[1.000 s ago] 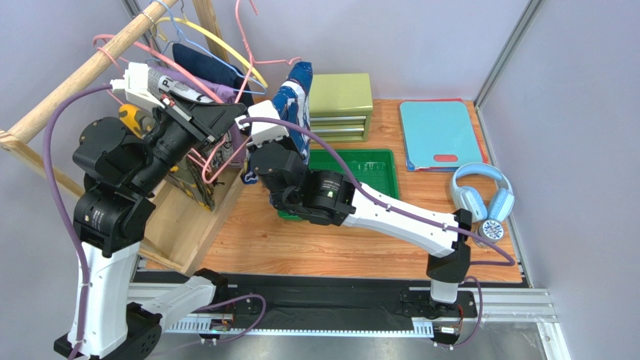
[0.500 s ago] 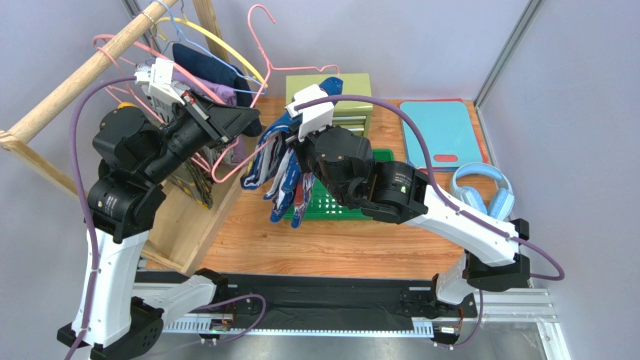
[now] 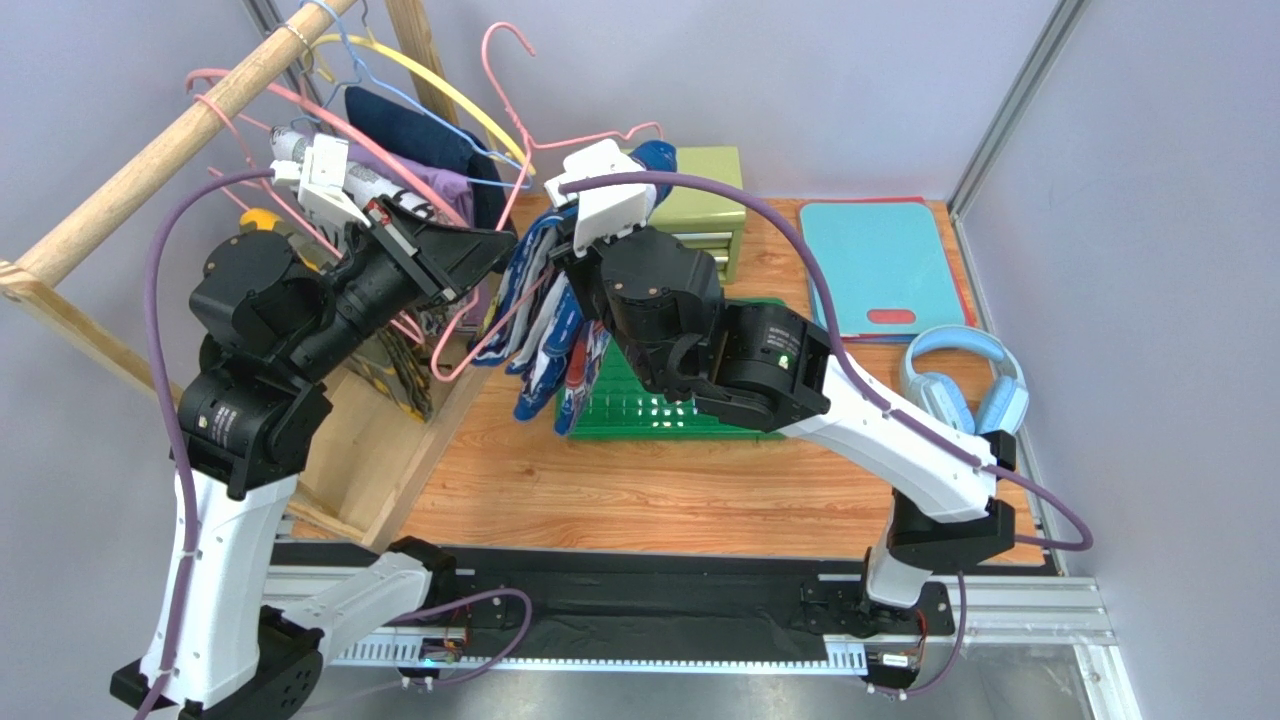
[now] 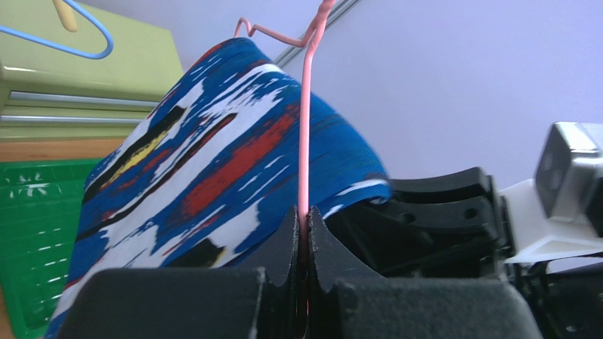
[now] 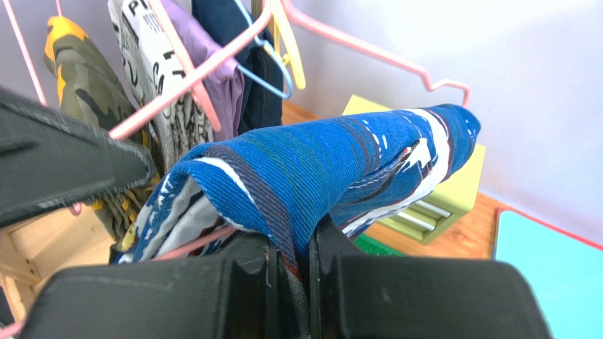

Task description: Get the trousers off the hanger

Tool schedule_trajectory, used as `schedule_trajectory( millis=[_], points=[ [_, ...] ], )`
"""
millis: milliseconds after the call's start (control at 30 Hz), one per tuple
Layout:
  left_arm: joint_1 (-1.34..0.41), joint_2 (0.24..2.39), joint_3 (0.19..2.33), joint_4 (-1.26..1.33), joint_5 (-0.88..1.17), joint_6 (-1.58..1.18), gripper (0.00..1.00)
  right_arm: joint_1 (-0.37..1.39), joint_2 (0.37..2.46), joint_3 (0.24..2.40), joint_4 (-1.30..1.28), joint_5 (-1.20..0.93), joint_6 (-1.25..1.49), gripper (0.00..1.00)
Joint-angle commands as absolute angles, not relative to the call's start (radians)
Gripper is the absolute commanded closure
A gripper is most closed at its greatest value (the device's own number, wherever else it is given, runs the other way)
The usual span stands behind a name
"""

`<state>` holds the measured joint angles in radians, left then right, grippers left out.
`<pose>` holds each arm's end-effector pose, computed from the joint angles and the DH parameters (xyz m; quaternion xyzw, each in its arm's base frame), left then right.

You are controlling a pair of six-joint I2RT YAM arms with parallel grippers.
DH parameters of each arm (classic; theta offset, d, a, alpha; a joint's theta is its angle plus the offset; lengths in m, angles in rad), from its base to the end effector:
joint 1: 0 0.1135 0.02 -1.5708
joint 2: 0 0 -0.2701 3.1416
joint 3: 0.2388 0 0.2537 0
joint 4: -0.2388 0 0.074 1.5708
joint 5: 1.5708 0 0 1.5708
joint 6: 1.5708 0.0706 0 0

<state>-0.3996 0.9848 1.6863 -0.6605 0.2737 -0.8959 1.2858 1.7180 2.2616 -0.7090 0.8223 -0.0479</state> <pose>0.1419 -0.0806 0.5493 -0.0731 0.6892 -0.5066 0.5129 0.1508 0.3309 0.5394 -0.2297 0.7094 0.0953 0.6595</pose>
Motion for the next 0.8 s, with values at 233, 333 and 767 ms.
schedule_trajectory(
  millis=[233, 333, 767],
  points=[
    [-0.400, 0.931, 1.579, -0.692, 0.279, -0.819, 1.00, 1.295, 1.658, 2.462, -0.496, 0.766, -0.267, 1.00],
    [-0.400, 0.928, 1.569, -0.735, 0.275, -0.805, 1.00, 1.313, 1.658, 2.462, -0.451, 0.741, -0.323, 1.00],
    [-0.400, 0.936, 1.644, -0.894, 0.183, -0.631, 1.00, 1.341, 1.574, 2.424, -0.345, 0.886, -0.532, 1.00]
  ],
)
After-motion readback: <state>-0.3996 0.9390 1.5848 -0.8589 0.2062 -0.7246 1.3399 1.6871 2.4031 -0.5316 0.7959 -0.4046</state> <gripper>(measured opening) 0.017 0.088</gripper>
